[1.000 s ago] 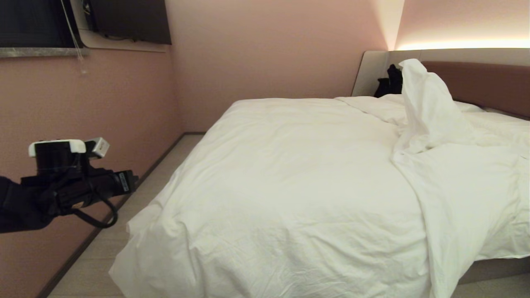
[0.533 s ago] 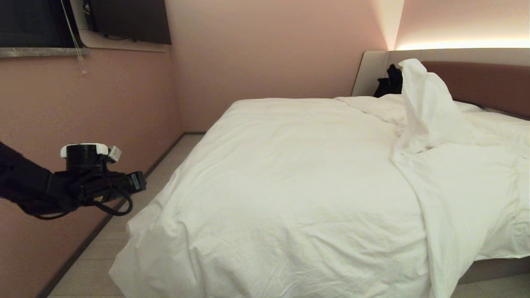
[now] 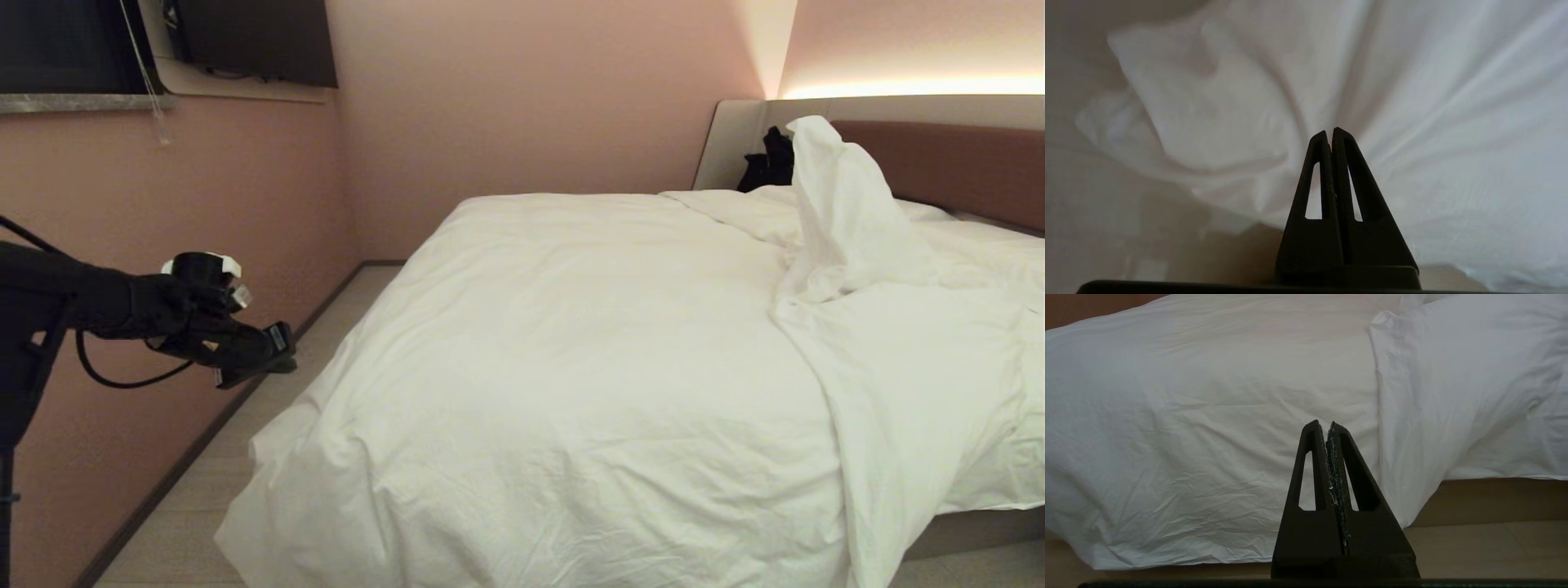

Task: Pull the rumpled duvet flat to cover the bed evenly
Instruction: Flatten the corners of the folded blanket

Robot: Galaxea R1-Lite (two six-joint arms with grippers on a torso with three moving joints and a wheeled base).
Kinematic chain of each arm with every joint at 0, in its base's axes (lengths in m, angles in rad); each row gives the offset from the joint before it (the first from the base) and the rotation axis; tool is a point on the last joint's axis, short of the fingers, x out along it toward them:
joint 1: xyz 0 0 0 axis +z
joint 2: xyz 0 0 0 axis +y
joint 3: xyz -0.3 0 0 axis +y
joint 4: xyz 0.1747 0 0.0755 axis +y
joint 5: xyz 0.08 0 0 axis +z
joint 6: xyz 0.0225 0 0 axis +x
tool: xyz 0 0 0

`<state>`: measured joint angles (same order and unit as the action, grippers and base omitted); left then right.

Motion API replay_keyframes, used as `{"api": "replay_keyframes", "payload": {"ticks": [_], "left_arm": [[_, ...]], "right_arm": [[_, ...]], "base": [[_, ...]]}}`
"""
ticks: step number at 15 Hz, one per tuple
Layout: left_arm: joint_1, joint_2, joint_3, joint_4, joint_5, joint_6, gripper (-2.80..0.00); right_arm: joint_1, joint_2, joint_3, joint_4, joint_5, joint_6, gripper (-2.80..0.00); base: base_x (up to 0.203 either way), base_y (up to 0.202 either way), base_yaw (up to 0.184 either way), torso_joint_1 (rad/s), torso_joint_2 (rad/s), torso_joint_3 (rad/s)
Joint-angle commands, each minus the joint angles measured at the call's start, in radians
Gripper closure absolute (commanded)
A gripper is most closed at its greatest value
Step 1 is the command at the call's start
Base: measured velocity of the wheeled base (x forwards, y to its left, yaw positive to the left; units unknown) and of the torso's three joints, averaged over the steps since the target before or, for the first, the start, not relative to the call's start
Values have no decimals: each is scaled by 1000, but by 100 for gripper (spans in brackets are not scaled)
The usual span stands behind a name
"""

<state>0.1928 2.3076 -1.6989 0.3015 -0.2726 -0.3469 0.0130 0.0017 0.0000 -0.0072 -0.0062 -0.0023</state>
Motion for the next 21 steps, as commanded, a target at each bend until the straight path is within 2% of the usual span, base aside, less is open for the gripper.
{"api": "replay_keyframes", "payload": {"ticks": [1, 3, 5, 18, 21], "left_arm": [[0, 82, -120, 179, -3, -11, 0], [-3, 110, -193, 308, -4, -20, 0], [-7, 135, -248, 391, -2, -16, 0], [-67, 194, -251, 367, 7, -3, 0], [-85, 210, -250, 326, 65, -3, 0]], "right_arm": [[1, 1, 0, 0, 0, -1, 0], [1, 0, 0, 0, 0, -1, 0], [1, 0, 0, 0, 0, -1, 0], [1, 0, 0, 0, 0, -1, 0], [1, 1, 0, 0, 0, -1, 0]], "base": [[0, 0, 0, 0, 0, 0], [0, 0, 0, 0, 0, 0], [0, 0, 0, 0, 0, 0], [0, 0, 0, 0, 0, 0], [0, 0, 0, 0, 0, 0]]}}
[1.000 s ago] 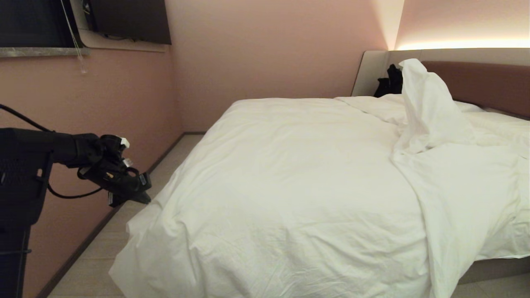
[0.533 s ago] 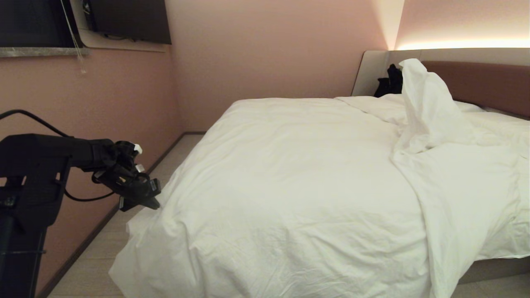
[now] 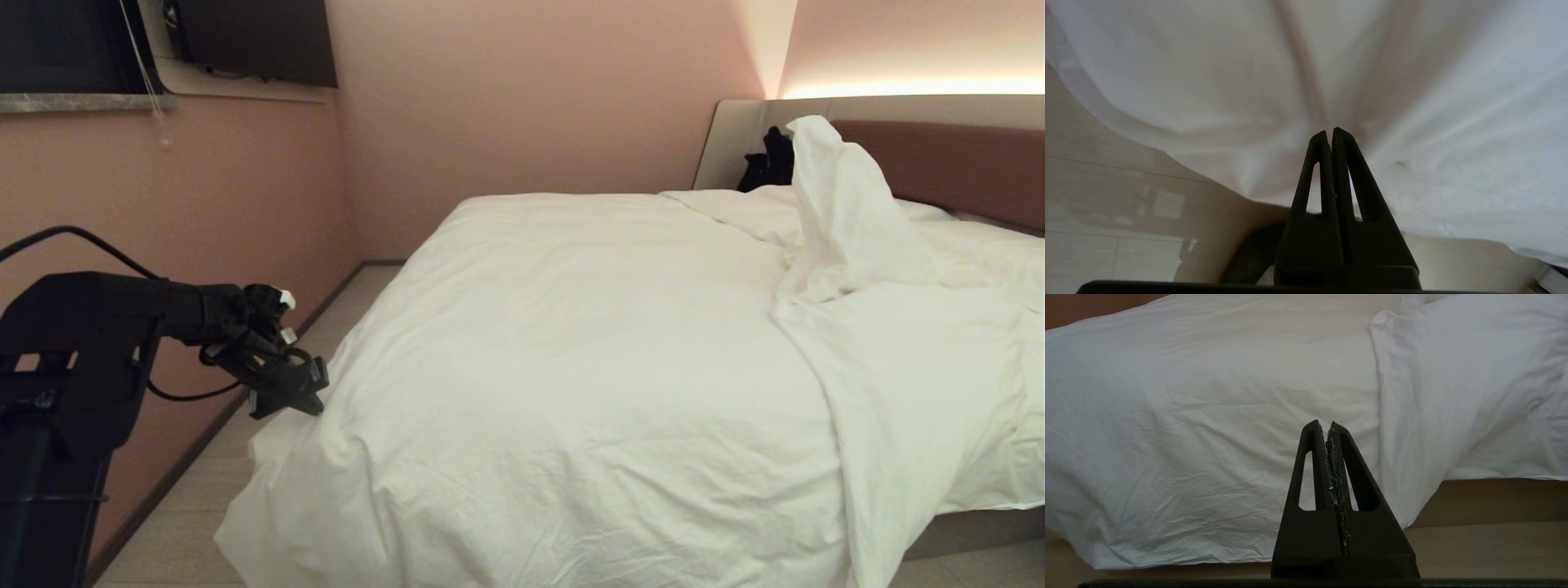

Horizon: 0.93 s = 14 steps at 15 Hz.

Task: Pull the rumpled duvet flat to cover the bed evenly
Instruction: Flatten the corners of the folded blanket

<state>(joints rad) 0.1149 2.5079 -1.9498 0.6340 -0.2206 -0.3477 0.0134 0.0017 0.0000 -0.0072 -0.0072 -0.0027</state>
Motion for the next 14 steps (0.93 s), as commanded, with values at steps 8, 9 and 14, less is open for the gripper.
{"api": "replay_keyframes", "payload": {"ticks": [8, 9, 14], "left_arm": [[-41, 85, 0, -152, 199, 29, 0], [-43, 86, 0, -153, 204, 29, 0], [-46, 143, -1, -283, 406, 77, 0]], "right_arm": [[0, 0, 0, 1, 1, 0, 0], [0, 0, 0, 0, 1, 0, 0], [0, 1, 0, 0, 1, 0, 0]], "base": [[0, 0, 0, 0, 0, 0], [0, 0, 0, 0, 0, 0], [0, 0, 0, 0, 0, 0]]}}
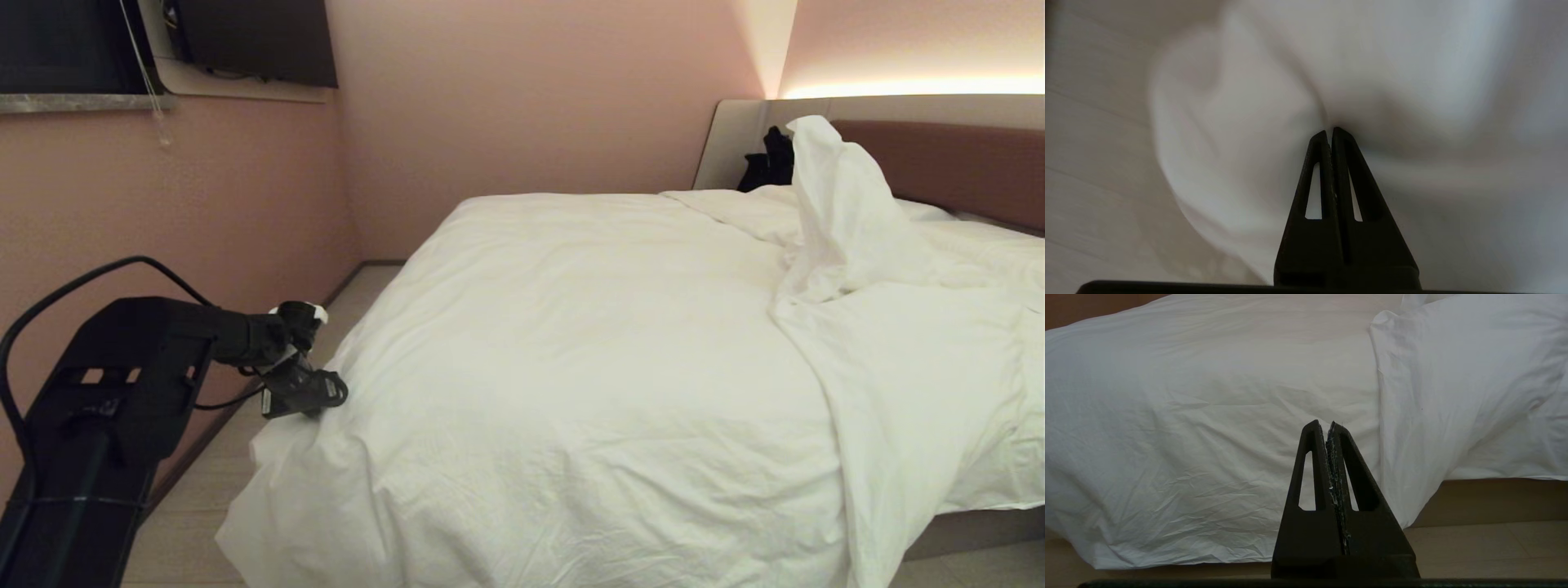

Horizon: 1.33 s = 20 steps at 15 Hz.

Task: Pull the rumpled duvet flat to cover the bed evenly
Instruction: Flatten the corners of the folded blanket

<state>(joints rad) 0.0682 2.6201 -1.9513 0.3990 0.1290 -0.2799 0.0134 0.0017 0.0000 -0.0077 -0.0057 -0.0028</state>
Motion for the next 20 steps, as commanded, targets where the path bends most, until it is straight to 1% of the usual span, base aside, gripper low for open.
{"api": "replay_keyframes", "payload": {"ticks": [1, 6, 10, 11, 12, 13, 14, 16, 18, 20], "left_arm": [[1, 34, 0, -51, 61, 11, 0], [10, 40, -1, -48, 65, 13, 0], [54, 46, -1, -39, 90, 30, 0], [81, 50, -1, -39, 101, 43, 0], [87, 53, -1, -39, 105, 51, 0], [121, 53, 1, -39, 111, 63, 0], [140, 43, 4, -40, 128, 67, 0], [150, 32, 5, -41, 132, 68, 0], [171, -24, 5, -39, 128, 63, 0], [170, -45, 9, -34, 123, 53, 0]], "right_arm": [[0, 1, 0, 0, 0, 0, 0], [0, 1, 0, 0, 0, 0, 0], [0, 1, 0, 0, 0, 0, 0], [0, 1, 0, 0, 0, 0, 0], [0, 0, 0, 0, 0, 0, 0], [0, 0, 0, 1, 0, 0, 0], [0, 1, 0, 0, 0, 0, 0], [0, 0, 0, 0, 0, 0, 0], [0, 1, 0, 0, 0, 0, 0], [0, 0, 0, 0, 0, 0, 0]], "base": [[0, 0, 0, 0, 0, 0], [0, 0, 0, 0, 0, 0], [0, 0, 0, 0, 0, 0], [0, 0, 0, 0, 0, 0], [0, 0, 0, 0, 0, 0], [0, 0, 0, 0, 0, 0], [0, 0, 0, 0, 0, 0], [0, 0, 0, 0, 0, 0], [0, 0, 0, 0, 0, 0], [0, 0, 0, 0, 0, 0]]}}
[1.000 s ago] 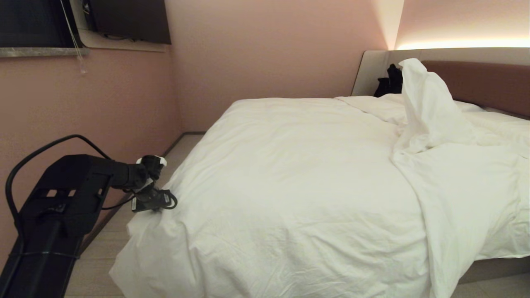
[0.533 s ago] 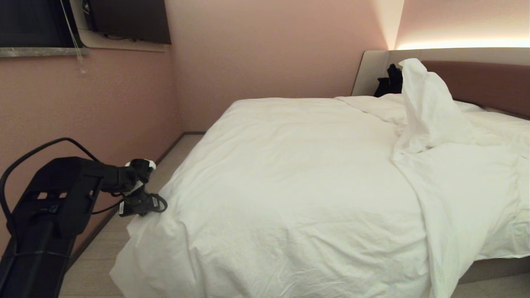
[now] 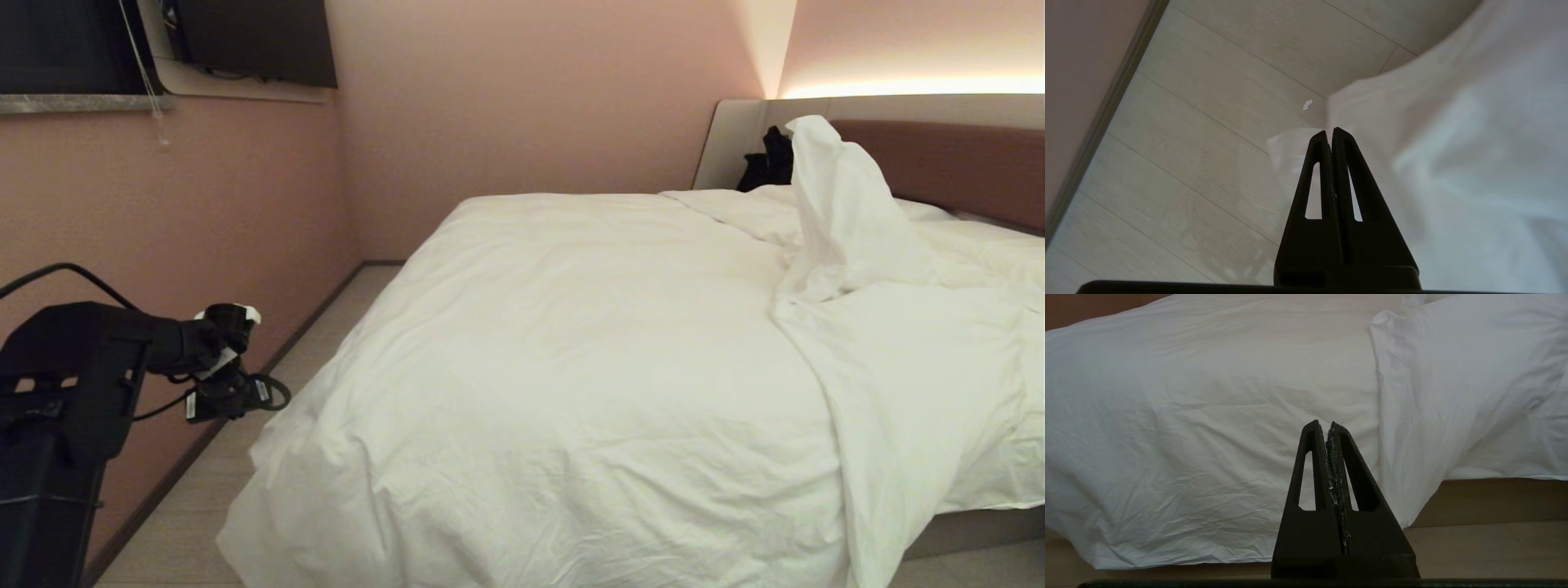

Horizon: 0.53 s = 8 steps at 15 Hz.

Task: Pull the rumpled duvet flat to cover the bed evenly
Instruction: Flatten the corners of the folded blanket

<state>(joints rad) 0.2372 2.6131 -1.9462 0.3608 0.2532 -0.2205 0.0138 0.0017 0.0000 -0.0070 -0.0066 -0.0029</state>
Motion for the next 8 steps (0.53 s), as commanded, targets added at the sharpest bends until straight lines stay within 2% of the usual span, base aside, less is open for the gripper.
{"api": "replay_keyframes", "payload": {"ticks": [1, 3, 5, 6, 7, 8], "left_arm": [[-10, -71, 7, 17, -8, -26, 0], [-30, -101, 9, 56, -35, -52, 0], [-61, -159, 10, 141, -121, -80, 0], [-63, -161, 10, 147, -128, -82, 0], [-73, -192, 10, 212, -201, -86, 0], [-83, -247, 11, 296, -315, -88, 0]], "right_arm": [[0, 0, 0, -1, 0, 0, 0], [0, 0, 0, -1, 0, 0, 0], [0, 0, 0, -1, 0, 0, 0], [0, 0, 0, -1, 0, 0, 0], [0, 1, 0, 1, 0, 0, 0], [0, 0, 0, -1, 0, 0, 0]], "base": [[0, 0, 0, 0, 0, 0], [0, 0, 0, 0, 0, 0], [0, 0, 0, 0, 0, 0], [0, 0, 0, 0, 0, 0], [0, 0, 0, 0, 0, 0], [0, 0, 0, 0, 0, 0]]}}
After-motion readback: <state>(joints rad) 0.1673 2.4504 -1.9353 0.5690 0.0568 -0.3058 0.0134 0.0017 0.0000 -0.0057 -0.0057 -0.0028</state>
